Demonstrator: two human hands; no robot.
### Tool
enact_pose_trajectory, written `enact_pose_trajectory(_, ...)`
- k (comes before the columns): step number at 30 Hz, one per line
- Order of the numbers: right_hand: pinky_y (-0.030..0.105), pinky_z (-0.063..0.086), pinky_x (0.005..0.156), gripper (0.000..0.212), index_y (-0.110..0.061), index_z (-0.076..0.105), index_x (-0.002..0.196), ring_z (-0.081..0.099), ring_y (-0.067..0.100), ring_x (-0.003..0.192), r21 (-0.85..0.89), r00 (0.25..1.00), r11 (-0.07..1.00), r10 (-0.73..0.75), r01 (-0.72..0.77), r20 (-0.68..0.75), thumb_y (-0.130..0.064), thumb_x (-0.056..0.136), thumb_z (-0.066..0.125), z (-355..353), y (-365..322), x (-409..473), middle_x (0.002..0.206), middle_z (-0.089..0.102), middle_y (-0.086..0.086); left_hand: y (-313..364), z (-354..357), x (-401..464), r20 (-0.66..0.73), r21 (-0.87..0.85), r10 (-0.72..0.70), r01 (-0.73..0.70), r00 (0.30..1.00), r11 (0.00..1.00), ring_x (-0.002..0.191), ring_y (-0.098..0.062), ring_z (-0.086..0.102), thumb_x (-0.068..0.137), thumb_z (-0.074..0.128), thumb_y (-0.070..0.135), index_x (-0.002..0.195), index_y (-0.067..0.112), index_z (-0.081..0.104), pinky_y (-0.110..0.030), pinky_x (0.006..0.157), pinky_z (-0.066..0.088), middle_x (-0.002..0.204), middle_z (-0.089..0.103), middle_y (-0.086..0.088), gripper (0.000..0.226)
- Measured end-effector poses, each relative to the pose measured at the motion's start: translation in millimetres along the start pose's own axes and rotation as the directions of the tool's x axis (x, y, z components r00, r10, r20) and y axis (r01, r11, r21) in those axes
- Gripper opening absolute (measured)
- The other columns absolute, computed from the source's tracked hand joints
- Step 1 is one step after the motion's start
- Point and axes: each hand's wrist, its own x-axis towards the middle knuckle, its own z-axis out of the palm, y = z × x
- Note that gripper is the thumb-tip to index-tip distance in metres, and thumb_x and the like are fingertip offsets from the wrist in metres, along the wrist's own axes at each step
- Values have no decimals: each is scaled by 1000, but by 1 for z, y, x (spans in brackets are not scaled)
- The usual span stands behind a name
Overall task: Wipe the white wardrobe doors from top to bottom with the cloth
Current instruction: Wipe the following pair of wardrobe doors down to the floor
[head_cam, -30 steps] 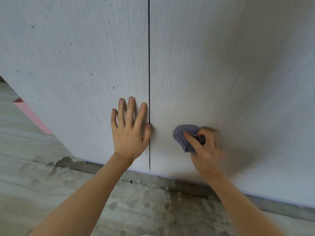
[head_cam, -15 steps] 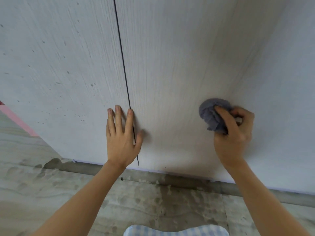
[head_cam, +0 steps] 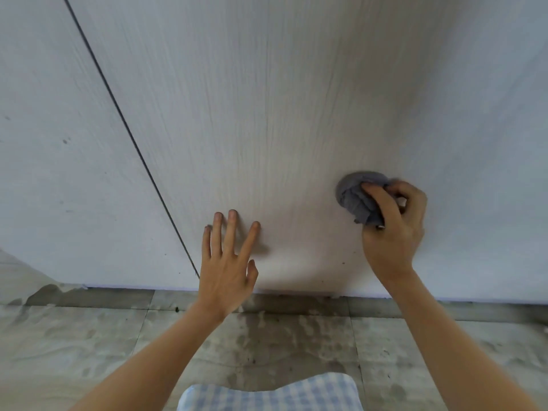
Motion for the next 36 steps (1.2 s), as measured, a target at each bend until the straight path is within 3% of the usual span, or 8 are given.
enact_pose_trajectory(5, 27, 40, 60, 29, -16, 51, 102, 51, 33, 90, -111, 951, 957, 281, -268, 130, -4, 76, 55, 10, 18, -82, 109, 45, 14, 6, 11, -2, -6, -17, -31, 31, 1000, 999, 140, -47, 7, 83, 38, 32, 145, 15, 26, -58, 109, 23, 152, 10, -24, 66)
enact_pose_trajectory(10, 29, 35, 53, 27, -2, 59, 92, 58, 40, 70, -182, 670, 785, 604, -592, 431, 9, 69, 68, 28, 15, -137, 98, 55, 23, 7, 20, 1, -16, 8, -40, 41, 999, 999, 138, -49, 10, 83, 39, 35, 144, 15, 29, -61, 107, 23, 151, 13, -25, 65)
enact_pose_trajectory(13, 25, 34, 49, 22, -7, 58, 89, 57, 33, 61, -125, 780, 840, 538, -528, 319, 0, 70, 66, 18, 18, -114, 93, 59, 17, 7, 22, 0, -32, 2, -40, 40, 999, 999, 139, -48, 9, 82, 40, 35, 143, 16, 30, -61, 107, 22, 151, 12, -24, 65)
enact_pose_trajectory(19, 28, 46, 63, 27, -18, 51, 98, 57, 22, 83, 31, 939, 939, 344, -343, -30, -5, 76, 58, 12, 16, -62, 102, 57, 9, 9, 32, 2, -96, -30, -54, 52, 994, 998, 143, -38, -5, 85, 41, 37, 142, 15, 31, -59, 110, 15, 156, -1, -17, 62)
enact_pose_trajectory(23, 31, 48, 59, 21, -19, 49, 96, 57, 27, 72, -101, 970, 981, 178, -163, 168, -12, 76, 51, 32, 6, -102, 92, 58, 7, 8, 31, 1, -101, -13, -40, 39, 994, 999, 143, -38, -3, 84, 43, 34, 143, 16, 30, -58, 110, 17, 151, 11, -22, 63)
enact_pose_trajectory(28, 26, 37, 44, 21, -17, 54, 88, 59, 31, 52, -181, 742, 855, 513, -486, 432, -7, 70, 59, 48, -8, -148, 77, 65, 8, 1, 30, -2, -104, 31, -22, 25, 994, 999, 139, -44, 13, 84, 42, 33, 142, 18, 32, -56, 109, 21, 151, 15, -20, 61)
enact_pose_trajectory(32, 31, 39, 60, 10, -7, 55, 95, 60, 33, 80, -121, 432, 498, 831, -859, 349, -7, 85, 58, 32, 4, -140, 84, 63, 9, -1, 29, -4, -111, 29, -10, 13, 994, 1000, 141, -42, 11, 85, 43, 32, 143, 19, 32, -55, 109, 23, 151, 15, -20, 61)
enact_pose_trajectory(36, 14, 37, 64, 17, 1, 55, 98, 51, 15, 77, 74, 574, 570, 812, -819, 101, 6, 82, 57, 4, 17, -86, 92, 56, 11, 2, 32, -2, -129, 19, -15, 18, 992, 1000, 143, -38, 2, 86, 43, 33, 144, 19, 29, -55, 111, 18, 156, 4, -15, 62)
